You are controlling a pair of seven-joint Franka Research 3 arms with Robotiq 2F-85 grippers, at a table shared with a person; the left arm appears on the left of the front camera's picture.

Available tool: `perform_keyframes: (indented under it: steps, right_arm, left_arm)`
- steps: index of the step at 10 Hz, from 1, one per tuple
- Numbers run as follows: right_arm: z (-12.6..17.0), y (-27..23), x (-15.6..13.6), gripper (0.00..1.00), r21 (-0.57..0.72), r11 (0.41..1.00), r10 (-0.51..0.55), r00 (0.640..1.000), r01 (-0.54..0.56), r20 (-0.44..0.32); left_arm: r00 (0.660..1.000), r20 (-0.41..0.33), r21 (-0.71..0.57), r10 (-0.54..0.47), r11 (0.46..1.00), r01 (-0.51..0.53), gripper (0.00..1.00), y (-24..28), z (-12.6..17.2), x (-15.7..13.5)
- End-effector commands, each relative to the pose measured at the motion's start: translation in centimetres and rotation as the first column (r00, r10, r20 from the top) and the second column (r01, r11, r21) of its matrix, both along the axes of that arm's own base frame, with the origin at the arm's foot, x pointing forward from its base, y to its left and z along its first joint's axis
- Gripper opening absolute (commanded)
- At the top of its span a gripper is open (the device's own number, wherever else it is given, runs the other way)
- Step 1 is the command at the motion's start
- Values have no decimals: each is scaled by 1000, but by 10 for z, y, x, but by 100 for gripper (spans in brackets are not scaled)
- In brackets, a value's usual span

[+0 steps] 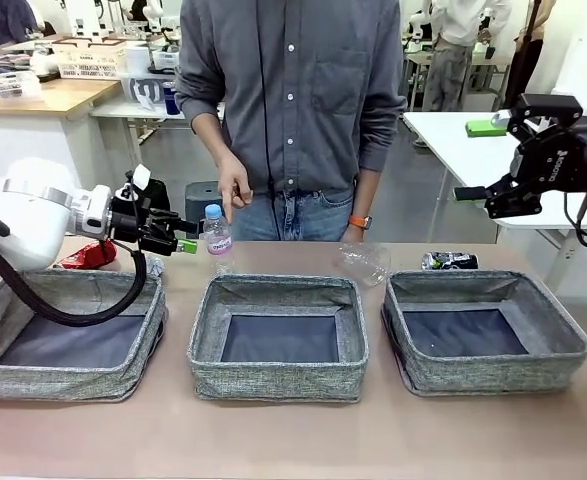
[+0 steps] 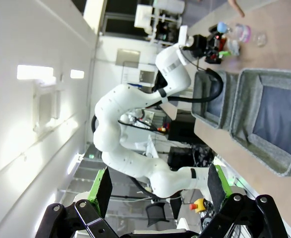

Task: Sort the waste into the appropriate baskets.
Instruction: Pick up the waste item pointed out by the person.

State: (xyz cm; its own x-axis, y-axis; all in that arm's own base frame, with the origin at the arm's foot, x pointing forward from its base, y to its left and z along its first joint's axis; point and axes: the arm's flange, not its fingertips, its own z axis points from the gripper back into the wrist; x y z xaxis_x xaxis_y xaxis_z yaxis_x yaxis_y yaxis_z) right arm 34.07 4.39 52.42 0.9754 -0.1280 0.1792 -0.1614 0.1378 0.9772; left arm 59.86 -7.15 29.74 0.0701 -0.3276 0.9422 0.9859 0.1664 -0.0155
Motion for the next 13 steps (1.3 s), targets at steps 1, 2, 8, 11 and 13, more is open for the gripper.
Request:
perform_keyframes:
  steps: [1, 2, 8, 11, 13]
  right_arm:
    - [5, 2, 3, 100, 20, 1000, 0, 1000, 0, -4]
    - [5, 2, 3, 100, 20, 1000, 0, 1000, 0, -4]
    - [5, 2, 3, 100, 20, 1000, 0, 1000, 0, -4]
    - [5, 2, 3, 100, 20, 1000, 0, 1000, 0, -4]
    - [5, 2, 3, 100, 20, 1000, 0, 1000, 0, -4]
  left_arm:
    - [1000, 0, 5, 1, 1000, -1, 100, -10, -10, 11]
    - [1000, -2, -2, 1, 1000, -1, 100, -15, -15, 15]
    - [1000, 30, -65, -4, 998, 5, 100, -48, -27, 26]
    - [999, 37, -85, -15, 996, 18, 100, -49, -27, 27]
    - [999, 39, -84, -18, 996, 21, 97, -50, -26, 26]
